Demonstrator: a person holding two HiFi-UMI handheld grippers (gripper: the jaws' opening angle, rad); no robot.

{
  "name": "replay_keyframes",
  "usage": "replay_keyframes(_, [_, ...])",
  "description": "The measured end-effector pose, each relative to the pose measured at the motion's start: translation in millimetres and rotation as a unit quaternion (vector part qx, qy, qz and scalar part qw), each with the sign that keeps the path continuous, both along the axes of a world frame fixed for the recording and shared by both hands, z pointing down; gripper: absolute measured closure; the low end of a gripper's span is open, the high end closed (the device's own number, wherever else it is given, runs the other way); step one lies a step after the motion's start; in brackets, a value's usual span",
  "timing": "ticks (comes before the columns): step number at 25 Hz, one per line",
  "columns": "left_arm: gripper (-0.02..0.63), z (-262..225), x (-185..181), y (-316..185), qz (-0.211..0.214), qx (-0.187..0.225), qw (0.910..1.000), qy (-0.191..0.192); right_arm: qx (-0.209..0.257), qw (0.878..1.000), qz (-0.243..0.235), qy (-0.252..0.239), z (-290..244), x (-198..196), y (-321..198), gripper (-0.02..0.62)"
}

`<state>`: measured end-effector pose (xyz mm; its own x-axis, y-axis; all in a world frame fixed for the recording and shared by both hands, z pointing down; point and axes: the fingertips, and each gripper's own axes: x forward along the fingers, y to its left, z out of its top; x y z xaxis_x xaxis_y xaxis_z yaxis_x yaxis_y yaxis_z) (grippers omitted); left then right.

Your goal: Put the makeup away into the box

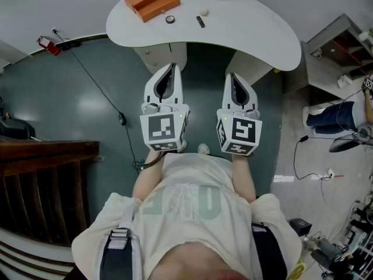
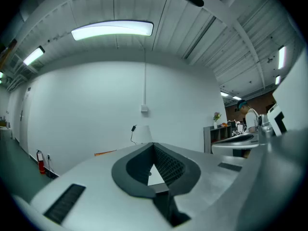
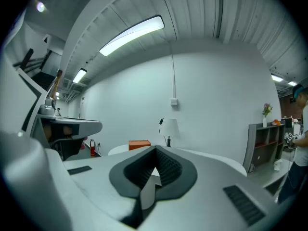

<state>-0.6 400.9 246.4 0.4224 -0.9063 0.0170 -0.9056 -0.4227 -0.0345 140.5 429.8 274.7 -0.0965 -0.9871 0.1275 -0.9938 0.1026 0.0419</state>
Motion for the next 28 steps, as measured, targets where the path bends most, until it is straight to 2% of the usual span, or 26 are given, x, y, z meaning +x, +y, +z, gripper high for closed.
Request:
replay_keyframes(12, [0.598, -1.4, 28.7, -0.4, -0.018, 0.010, 0.9998, -0.005, 0.005, 1.000, -0.019, -0.005, 6.3, 32.4, -1.1, 0.591])
replay_keyframes(17, [0.598, -6.3, 44.6, 0.2, -0.030, 0.028, 0.9989, -0.020, 0.015, 0.997, -0.054, -0.046, 12.6, 39.8, -0.7, 0.591])
replay_keyframes(20, [0.598, -12.8, 43.5, -7.9, -0.046, 0.028, 0.9985, -0.007, 0.013, 0.995, -0.077, -0.066, 14.0, 40.5, -4.1, 0.591])
replay_keyframes(22, [0.598, -18.1, 41.3, -12.5, -0.052, 0.028, 0.9982, 0.006, 0.005, 0.994, -0.090, -0.060, 18.0, 39.5, -2.5, 0.591])
replay_keyframes(28, [0.598, -26.8, 35.6, -57.9, -0.050, 0.068, 0.9961, 0.024, 0.021, 0.996, -0.085, -0.030, 24.9, 41.2, -34.7, 0.591])
